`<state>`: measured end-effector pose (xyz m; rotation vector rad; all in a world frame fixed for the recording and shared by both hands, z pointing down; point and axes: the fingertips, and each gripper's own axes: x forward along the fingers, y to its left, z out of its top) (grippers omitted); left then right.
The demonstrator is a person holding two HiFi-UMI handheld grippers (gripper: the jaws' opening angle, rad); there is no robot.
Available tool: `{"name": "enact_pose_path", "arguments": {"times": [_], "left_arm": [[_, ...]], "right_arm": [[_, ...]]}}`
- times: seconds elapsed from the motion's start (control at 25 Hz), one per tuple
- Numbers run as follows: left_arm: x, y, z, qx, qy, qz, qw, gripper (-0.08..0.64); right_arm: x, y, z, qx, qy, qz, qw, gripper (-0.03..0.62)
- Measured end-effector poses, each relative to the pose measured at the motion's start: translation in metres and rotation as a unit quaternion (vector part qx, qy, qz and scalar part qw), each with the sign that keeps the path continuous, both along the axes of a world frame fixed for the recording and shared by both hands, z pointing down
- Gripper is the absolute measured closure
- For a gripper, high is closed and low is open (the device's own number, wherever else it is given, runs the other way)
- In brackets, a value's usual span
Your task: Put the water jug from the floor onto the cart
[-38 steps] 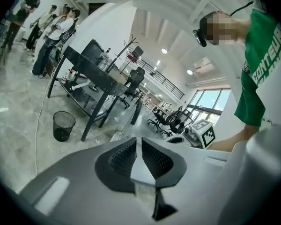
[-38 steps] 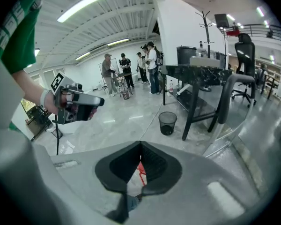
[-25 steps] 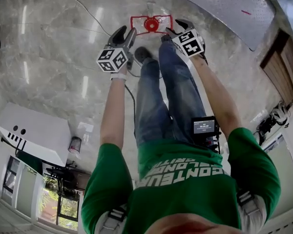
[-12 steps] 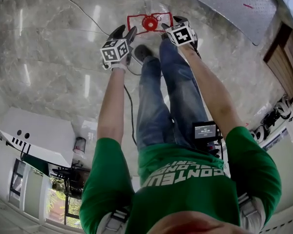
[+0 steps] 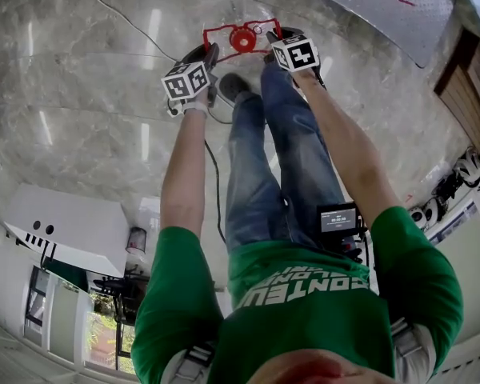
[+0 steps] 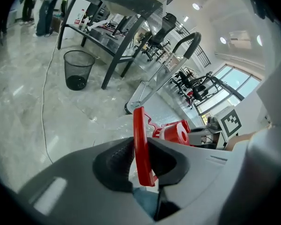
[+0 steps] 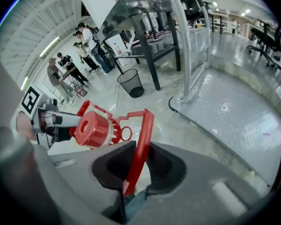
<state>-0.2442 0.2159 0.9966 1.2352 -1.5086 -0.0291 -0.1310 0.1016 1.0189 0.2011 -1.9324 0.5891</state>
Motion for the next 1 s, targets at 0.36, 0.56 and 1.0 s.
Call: {"name": "enact_pose_path", "arguments": {"times": [0.36, 0.56, 1.0], "left_arm": [[-0.001, 0.006, -0.017, 0.009, 0.016, -0.024, 0.9995, 0.477], [0.019, 0.005, -0.079, 0.050, 0.018, -0.023, 0.9983, 0.474], [0.029, -0.003, -0.323, 0.177, -0.019, -0.030, 0.9835, 0.469]], "right_arm": [[-0.013, 0.006, -0.023, -0.017, -0.032, 0.012, 0.999, 0.549], [0.003, 0.006, -0.081, -0.020, -0.052, 0.006, 0.998, 0.551], [0.008, -0.003, -0.325, 0.009, -0.142, -0.012, 0.990, 0.553]]}}
